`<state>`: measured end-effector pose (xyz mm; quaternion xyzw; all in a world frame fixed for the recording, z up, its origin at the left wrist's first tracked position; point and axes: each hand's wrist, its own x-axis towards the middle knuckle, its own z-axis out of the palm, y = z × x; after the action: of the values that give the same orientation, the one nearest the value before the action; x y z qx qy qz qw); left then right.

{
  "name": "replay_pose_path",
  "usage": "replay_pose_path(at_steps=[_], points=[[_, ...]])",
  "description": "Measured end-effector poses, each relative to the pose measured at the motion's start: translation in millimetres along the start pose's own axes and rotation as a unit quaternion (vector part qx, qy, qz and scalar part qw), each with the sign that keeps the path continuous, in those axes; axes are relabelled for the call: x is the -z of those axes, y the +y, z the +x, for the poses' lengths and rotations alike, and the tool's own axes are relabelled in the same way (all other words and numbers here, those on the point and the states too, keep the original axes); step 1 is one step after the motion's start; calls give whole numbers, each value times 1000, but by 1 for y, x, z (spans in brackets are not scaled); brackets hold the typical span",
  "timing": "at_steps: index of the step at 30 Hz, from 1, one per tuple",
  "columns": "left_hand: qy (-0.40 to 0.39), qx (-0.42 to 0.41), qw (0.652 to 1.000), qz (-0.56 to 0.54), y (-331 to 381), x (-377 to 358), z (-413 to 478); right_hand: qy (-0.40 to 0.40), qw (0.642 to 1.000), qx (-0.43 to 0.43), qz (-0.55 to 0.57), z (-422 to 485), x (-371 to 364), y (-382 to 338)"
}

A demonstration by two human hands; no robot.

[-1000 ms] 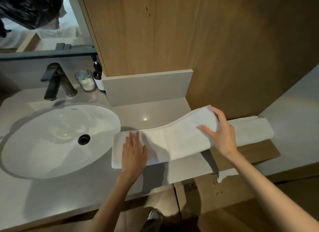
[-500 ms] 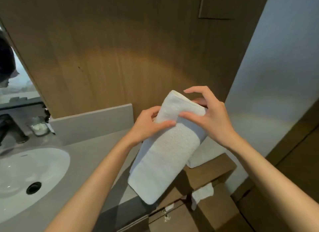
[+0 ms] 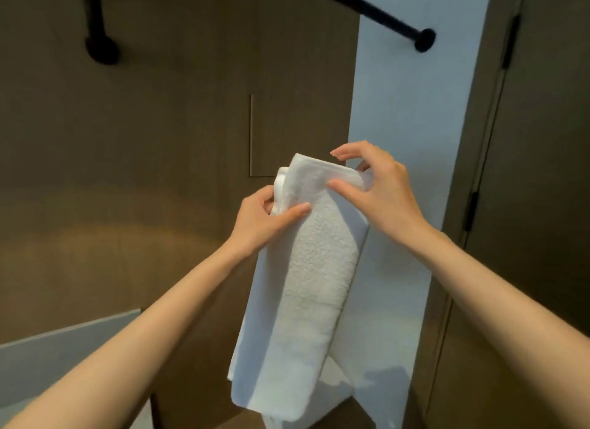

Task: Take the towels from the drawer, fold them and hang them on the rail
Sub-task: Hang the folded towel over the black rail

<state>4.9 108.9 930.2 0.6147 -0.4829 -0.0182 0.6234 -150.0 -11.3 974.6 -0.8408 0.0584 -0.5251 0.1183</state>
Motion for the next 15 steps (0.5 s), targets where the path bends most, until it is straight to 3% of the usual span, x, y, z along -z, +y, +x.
replay_pose_path(at_steps=[7, 15], points=[[15, -41, 998, -41, 69, -40, 79, 72, 995, -44, -44, 37, 51, 32], [2, -58, 989, -135, 103, -87, 182, 84, 994, -54, 45, 61, 54, 100]])
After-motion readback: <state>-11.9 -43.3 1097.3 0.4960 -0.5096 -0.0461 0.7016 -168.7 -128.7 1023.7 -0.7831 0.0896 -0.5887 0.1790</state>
